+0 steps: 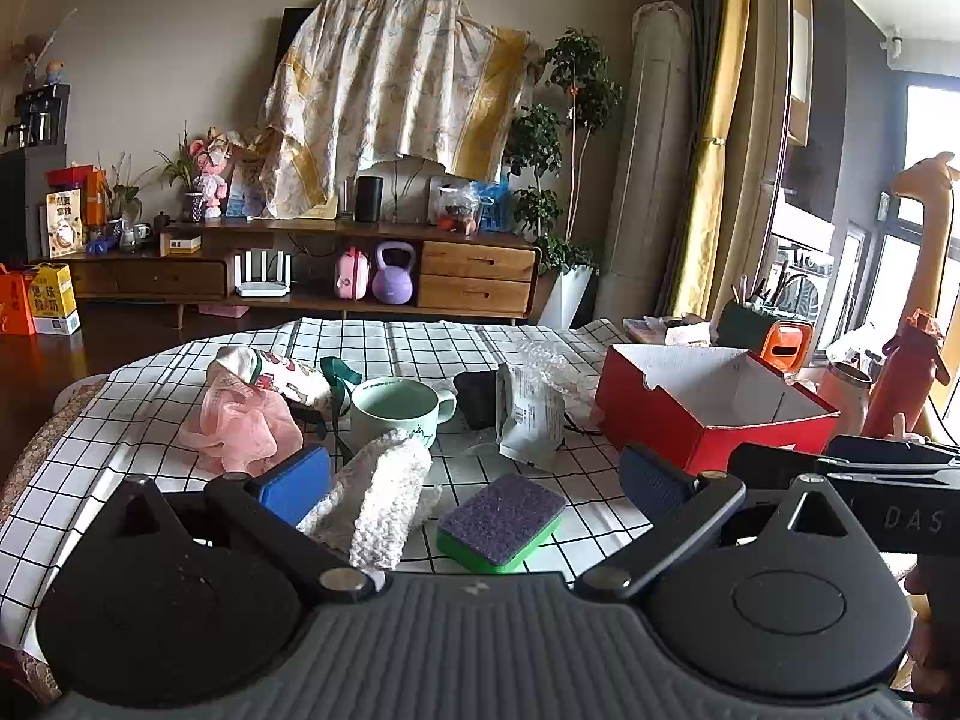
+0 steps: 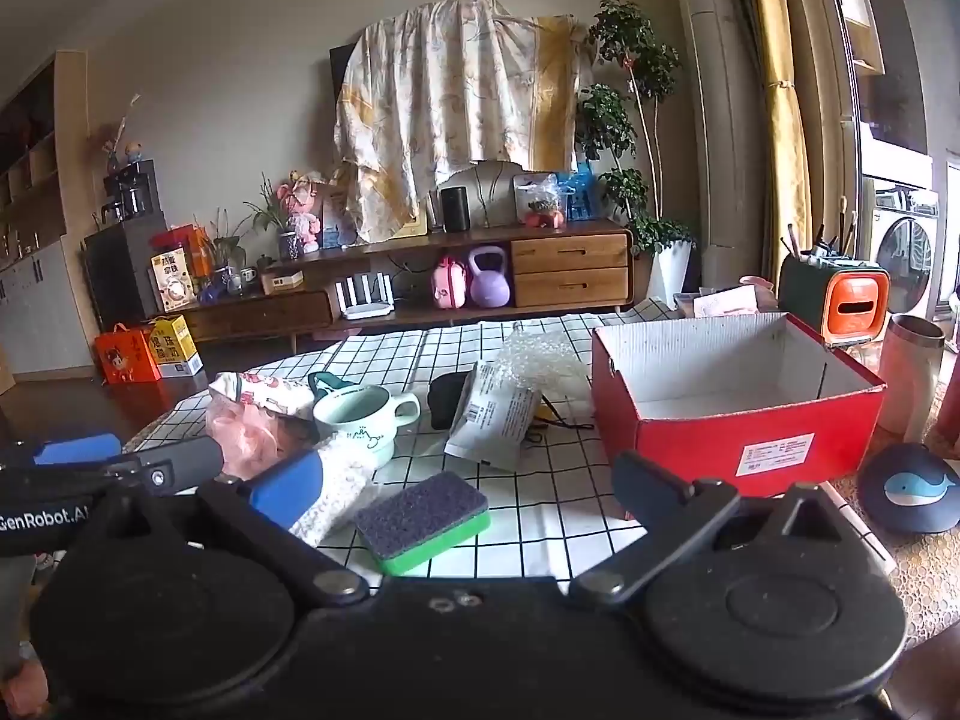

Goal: Organize soft objects

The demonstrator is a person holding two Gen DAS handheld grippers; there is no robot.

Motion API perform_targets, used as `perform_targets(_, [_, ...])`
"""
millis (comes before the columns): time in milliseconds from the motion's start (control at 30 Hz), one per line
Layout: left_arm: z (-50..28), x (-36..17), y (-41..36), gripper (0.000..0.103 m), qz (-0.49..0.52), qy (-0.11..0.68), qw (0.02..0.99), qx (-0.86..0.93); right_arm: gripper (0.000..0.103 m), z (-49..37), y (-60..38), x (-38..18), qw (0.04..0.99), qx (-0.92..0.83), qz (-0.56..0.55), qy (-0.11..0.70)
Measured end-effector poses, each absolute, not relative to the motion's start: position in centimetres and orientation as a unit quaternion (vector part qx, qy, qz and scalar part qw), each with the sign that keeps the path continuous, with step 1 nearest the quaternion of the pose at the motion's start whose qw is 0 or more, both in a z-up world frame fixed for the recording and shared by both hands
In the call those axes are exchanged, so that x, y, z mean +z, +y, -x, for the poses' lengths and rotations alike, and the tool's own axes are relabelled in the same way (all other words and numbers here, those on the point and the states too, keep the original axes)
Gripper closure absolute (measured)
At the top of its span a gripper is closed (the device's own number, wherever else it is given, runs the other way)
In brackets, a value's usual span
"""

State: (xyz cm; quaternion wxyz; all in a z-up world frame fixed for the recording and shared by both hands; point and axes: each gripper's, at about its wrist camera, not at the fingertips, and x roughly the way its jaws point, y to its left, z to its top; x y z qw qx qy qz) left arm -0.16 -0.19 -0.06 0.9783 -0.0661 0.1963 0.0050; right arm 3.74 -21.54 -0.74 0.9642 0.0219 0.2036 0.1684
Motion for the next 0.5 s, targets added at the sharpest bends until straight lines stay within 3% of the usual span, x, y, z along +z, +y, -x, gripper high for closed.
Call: perform_targets(500, [0.09,-0.28,-0.16,0.000,0.064,0.197,0.978,0.005,0.000,-3.71,-21.48,-0.79,0.964,0.169,-0.022,0.203])
